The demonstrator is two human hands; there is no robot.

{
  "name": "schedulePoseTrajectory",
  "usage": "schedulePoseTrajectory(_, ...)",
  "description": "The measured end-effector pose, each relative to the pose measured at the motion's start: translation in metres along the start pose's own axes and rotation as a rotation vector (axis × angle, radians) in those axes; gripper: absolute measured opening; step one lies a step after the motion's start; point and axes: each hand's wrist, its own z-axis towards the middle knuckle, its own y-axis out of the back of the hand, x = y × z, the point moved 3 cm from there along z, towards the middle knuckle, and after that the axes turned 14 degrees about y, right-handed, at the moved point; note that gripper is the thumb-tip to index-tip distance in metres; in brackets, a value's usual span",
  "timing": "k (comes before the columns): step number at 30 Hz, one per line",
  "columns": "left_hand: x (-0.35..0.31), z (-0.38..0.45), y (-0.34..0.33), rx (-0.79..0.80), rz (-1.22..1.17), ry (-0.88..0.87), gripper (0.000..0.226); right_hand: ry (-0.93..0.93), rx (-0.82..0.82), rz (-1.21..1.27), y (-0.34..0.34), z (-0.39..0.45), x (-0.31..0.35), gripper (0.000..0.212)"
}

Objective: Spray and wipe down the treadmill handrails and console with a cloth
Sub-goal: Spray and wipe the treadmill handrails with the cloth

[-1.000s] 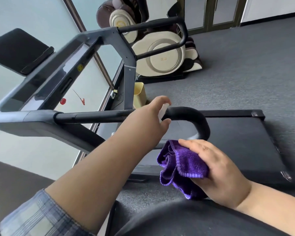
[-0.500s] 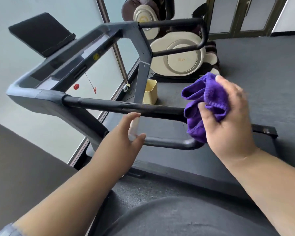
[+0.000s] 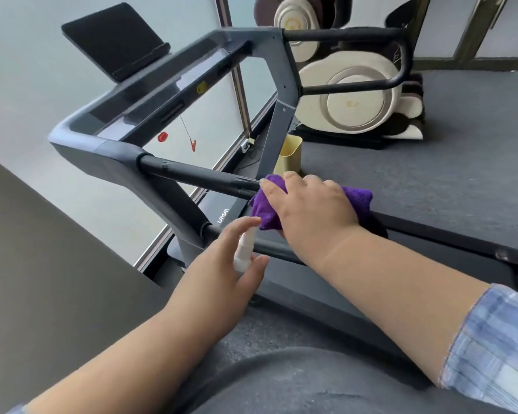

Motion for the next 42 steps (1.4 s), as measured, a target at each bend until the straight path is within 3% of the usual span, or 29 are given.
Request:
schedulePoseTrajectory(8, 0.012, -0.005, -0.006, 0.025, -0.061, 0.001, 0.046, -0.113, 0.040, 0.221, 0.008, -0.040, -0.038, 0.073)
schedulePoseTrajectory(12, 0.020, -0.007, -0.002, 0.005, -0.053, 0.015, 0.045, -0.118, 0.069, 0.189, 0.009, -0.041, -0.035, 0.076)
schedulePoseTrajectory(17, 0.019, -0.006, 0.008, -0.031, -0.113, 0.019, 0.045, -0.146, 0.085, 0.631, 0.029, -0.013, -0.056, 0.055)
schedulePoseTrajectory(21, 0.019, -0.005, 0.007, -0.056, -0.116, 0.008, 0.048, -0.260, -0.004, 0.799, 0.040, -0.001, -0.054, 0.058)
schedulePoseTrajectory(23, 0.018, -0.006, 0.004, -0.046, -0.128, 0.006, 0.047, -0.256, 0.062, 0.715, 0.036, 0.002, -0.044, 0.057)
schedulePoseTrajectory(26, 0.016, -0.007, 0.000, -0.028, -0.140, -0.014, 0.047, -0.107, 0.180, 0.346, 0.026, 0.000, -0.031, 0.062)
schedulePoseTrajectory(28, 0.016, -0.006, -0.002, -0.024, -0.142, -0.030, 0.048, -0.085, 0.215, 0.323, 0.021, -0.003, -0.033, 0.071)
schedulePoseTrajectory(31, 0.022, -0.005, -0.002, -0.010, -0.138, -0.035, 0.050, -0.083, 0.190, 0.363, 0.018, -0.005, -0.038, 0.063)
schedulePoseTrajectory(38, 0.043, 0.008, 0.007, -0.008, -0.163, -0.035, 0.049, 0.001, 0.144, 0.032, 0.014, 0.033, -0.002, 0.059)
schedulePoseTrajectory(42, 0.056, 0.023, 0.017, -0.015, -0.186, -0.044, 0.049, 0.028, 0.146, -0.022, 0.007, 0.071, 0.020, 0.058)
